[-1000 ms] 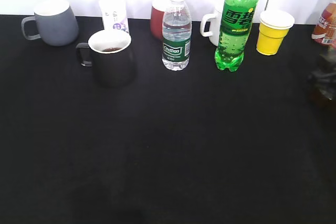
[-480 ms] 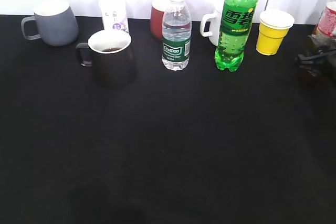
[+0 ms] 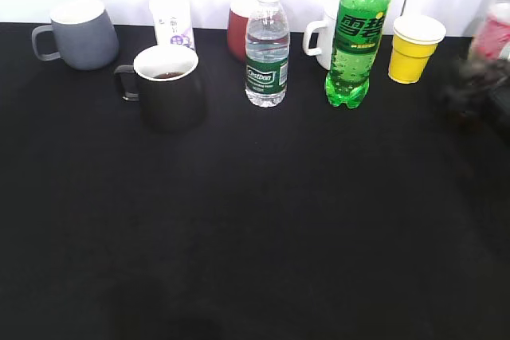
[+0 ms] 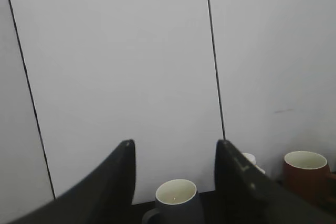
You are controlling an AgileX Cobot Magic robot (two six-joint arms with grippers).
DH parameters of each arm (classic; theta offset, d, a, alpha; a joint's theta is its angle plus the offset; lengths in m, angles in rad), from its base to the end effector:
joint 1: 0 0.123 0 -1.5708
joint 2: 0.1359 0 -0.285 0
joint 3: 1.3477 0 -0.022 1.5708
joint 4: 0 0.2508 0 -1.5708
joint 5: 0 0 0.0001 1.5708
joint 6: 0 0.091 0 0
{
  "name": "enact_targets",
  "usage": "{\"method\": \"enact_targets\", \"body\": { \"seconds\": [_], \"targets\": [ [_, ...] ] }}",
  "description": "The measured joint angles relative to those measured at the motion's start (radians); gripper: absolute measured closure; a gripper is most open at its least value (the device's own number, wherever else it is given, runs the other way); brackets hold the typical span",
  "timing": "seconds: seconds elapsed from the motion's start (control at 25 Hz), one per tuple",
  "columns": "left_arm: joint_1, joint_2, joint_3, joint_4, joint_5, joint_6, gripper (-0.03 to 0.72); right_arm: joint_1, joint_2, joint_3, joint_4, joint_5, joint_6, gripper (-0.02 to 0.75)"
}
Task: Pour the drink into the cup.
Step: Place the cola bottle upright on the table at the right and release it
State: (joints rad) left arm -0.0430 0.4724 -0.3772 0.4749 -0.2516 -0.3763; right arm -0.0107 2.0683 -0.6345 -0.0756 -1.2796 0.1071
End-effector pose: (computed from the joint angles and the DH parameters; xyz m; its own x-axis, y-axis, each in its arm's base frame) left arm 0.1049 -0.0148 0.3252 0.2272 0.0753 -0.9709 0.1348 0.9850 0.1080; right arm 0.3365 0.0030 0.1068 -0.0727 0.0858 -0.9937 -0.0555 0.9944 0.0899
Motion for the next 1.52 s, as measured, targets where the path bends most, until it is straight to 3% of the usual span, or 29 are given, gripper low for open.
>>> {"method": "enact_targets", "body": {
  "seconds": [0.04,0.12,0.44,1.0,1.16,1.52],
  "targets": [
    [0.000,0.000,0.000,0.000,0.000,0.000,0.314,0.000,0.007,0.001,-0.002,0.028,0.012,0.181],
    [0.000,0.000,0.000,0.000,0.000,0.000,0.314,0.000,0.013,0.004,-0.003,0.051,0.022,0.153],
    [0.000,0.000,0.000,0.000,0.000,0.000,0.314,0.000,-0.051,0.099,0.011,0.064,0.025,0.151],
    [0.000,0.000,0.000,0.000,0.046,0.000,0.314,0.000,-0.061,0.106,0.004,0.065,-0.034,0.142],
    [0.000,0.000,0.000,0.000,0.049,0.000,0.314,0.000,-0.095,0.178,0.058,0.064,-0.041,0.142],
    [0.000,0.000,0.000,0.000,0.060,0.000,0.314,0.000,-0.197,0.248,0.061,0.069,-0.041,0.143]
  ]
}}
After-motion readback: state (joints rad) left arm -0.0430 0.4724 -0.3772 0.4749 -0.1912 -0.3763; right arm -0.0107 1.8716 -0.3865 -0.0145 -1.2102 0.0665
